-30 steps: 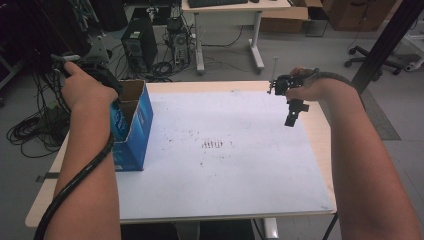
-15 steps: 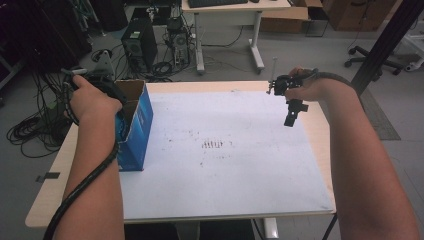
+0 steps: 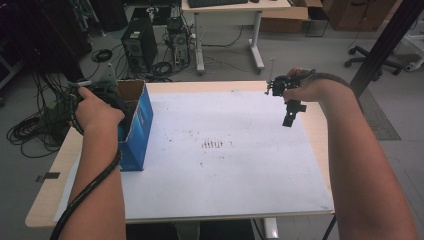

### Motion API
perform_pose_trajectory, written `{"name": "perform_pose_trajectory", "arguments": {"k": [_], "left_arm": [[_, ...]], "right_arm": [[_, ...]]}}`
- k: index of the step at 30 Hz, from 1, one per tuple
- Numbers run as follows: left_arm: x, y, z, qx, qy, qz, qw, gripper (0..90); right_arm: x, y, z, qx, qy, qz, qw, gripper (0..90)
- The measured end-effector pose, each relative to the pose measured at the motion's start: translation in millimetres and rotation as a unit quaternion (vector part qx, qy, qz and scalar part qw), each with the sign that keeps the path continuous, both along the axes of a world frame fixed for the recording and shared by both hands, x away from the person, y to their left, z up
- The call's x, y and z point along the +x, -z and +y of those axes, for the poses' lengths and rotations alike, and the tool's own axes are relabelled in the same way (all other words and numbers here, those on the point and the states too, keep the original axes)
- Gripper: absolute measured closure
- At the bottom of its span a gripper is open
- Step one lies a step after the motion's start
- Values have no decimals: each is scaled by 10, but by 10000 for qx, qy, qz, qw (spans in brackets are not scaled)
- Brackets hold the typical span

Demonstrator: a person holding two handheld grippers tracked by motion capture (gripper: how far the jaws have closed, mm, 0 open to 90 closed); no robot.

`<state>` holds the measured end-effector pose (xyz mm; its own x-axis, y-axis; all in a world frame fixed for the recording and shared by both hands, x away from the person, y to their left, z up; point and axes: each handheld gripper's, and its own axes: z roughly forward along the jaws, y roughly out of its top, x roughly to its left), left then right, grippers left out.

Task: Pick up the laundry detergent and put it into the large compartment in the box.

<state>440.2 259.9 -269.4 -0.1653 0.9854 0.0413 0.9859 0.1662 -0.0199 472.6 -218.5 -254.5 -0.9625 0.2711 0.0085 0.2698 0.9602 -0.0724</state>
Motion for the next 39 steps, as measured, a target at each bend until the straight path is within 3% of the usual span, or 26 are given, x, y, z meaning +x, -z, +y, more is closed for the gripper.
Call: {"name": "perform_pose_trajectory", "arguments": {"k": [27, 39], "left_arm": [[3, 176, -44, 56, 97, 38, 9999, 378], [-6, 183, -22, 33, 99, -6, 9999, 378]], "right_arm": [[10, 60, -10, 60, -3, 30, 10000, 52], [9, 66, 15, 74, -10, 36, 10000, 52]]}}
